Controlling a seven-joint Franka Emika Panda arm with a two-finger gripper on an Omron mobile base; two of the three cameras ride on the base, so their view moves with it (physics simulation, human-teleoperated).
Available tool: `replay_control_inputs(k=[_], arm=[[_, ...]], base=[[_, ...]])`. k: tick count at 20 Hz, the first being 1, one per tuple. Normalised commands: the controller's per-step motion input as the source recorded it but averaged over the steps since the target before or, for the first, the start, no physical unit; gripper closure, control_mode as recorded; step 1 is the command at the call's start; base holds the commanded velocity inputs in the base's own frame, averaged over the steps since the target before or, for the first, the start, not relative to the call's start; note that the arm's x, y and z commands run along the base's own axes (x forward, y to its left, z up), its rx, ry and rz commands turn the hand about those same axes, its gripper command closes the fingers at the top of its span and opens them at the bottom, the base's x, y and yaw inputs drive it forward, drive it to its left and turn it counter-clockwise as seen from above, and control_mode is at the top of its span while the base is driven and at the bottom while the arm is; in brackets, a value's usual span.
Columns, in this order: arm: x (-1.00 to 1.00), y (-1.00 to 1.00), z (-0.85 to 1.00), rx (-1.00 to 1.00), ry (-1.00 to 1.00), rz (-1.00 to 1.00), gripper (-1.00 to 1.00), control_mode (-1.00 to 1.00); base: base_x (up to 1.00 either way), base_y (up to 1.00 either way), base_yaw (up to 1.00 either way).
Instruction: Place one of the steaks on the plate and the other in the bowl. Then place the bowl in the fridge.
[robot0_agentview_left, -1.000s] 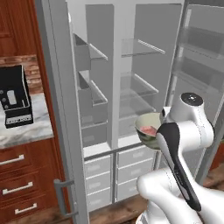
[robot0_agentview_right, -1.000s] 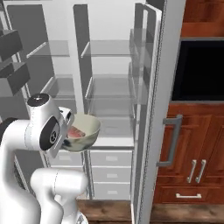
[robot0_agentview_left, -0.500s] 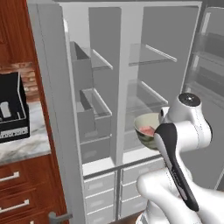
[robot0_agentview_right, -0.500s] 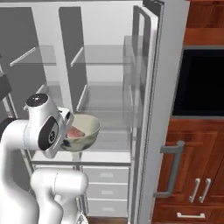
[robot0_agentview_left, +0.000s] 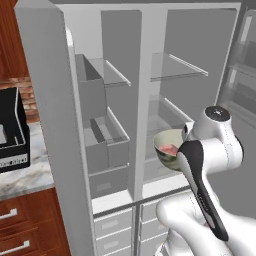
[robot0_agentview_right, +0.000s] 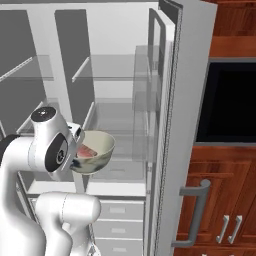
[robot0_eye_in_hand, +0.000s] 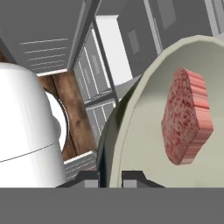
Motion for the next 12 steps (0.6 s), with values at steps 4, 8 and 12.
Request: replay_control_inputs(k=[4, 8, 12], arm=[[0.00, 0.00, 0.00, 0.00, 0.00, 0.00, 1.00, 1.00], [0.00, 0.00, 0.00, 0.00, 0.00, 0.00, 1.00, 1.00], [0.00, 0.00, 0.00, 0.00, 0.00, 0.00, 1.00, 1.00]], base=[[0.00, -0.20, 0.00], [0.00, 0.00, 0.00], [0.00, 0.00, 0.00]])
